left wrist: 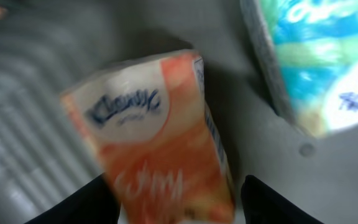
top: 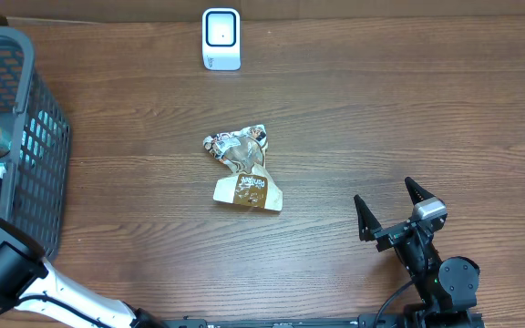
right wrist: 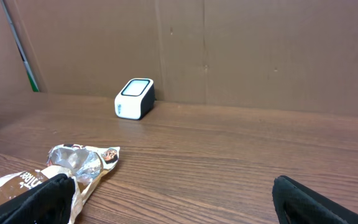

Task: Scan the item barcode
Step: 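Grasp the orange Kleenex tissue pack with the left gripper, then lift the tissue pack and hold it toward the white scanner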

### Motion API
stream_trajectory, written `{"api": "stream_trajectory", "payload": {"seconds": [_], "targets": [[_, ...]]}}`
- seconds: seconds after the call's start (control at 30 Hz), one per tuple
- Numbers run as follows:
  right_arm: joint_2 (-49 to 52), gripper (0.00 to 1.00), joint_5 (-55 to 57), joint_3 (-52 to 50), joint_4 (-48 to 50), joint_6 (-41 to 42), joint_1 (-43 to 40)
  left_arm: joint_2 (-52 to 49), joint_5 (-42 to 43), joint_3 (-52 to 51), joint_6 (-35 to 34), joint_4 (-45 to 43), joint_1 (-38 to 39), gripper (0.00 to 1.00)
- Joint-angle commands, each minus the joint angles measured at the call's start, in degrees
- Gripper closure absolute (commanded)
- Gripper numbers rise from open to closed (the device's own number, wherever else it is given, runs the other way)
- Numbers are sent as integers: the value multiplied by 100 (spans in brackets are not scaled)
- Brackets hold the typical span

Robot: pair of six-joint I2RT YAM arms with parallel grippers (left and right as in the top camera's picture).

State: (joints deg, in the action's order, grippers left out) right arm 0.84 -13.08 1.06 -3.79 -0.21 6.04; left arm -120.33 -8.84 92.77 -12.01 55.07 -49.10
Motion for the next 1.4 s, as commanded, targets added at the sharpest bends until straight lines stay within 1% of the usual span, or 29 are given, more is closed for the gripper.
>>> {"api": "stream_trajectory", "payload": {"seconds": [0.0,0.03,0.17,0.2,0.23,0.33,0.37,0.43,0.6,0.73,0.8,0.9,1.1,1.2,1.27,1.37], "targets": [[-66,0,39,-61,31,-20,-11,-210,-85,59,175,-85,42,36],[-66,0,37,-61,31,-20,-11,-251,-85,59,177,-105,42,36],[-66,0,37,-61,31,-20,-11,-358,-79,57,175,-118,42,46],[-66,0,37,-61,31,-20,-11,-372,-79,57,175,-114,42,51],[-66,0,39,-61,31,-20,-11,-374,-76,57,175,-105,42,63],[-66,0,39,-61,31,-20,-11,-363,-79,63,175,-52,42,89],[-66,0,39,-61,31,-20,-11,-361,-76,74,175,2,42,94],[-66,0,37,-61,31,-20,-11,-361,-74,114,175,116,42,96],[-66,0,39,-61,31,-20,-11,-243,-7,317,157,461,107,96],[-66,0,39,-61,31,-20,-11,39,208,765,136,872,197,96],[-66,0,39,-61,31,-20,-11,251,487,1097,120,1078,227,96],[-66,0,37,-61,31,-20,-11,758,1119,1679,35,1307,293,96],[-66,0,37,-61,31,-20,-11,1961,2586,2365,13,1368,518,96],[-66,0,39,-61,31,-20,-11,2592,3012,2389,20,1401,826,96],[-66,0,39,-61,31,-20,-11,2940,2957,2387,63,1545,1182,96],[-66,0,37,-61,31,-20,-11,3248,2721,2387,328,1864,1958,96]]}}
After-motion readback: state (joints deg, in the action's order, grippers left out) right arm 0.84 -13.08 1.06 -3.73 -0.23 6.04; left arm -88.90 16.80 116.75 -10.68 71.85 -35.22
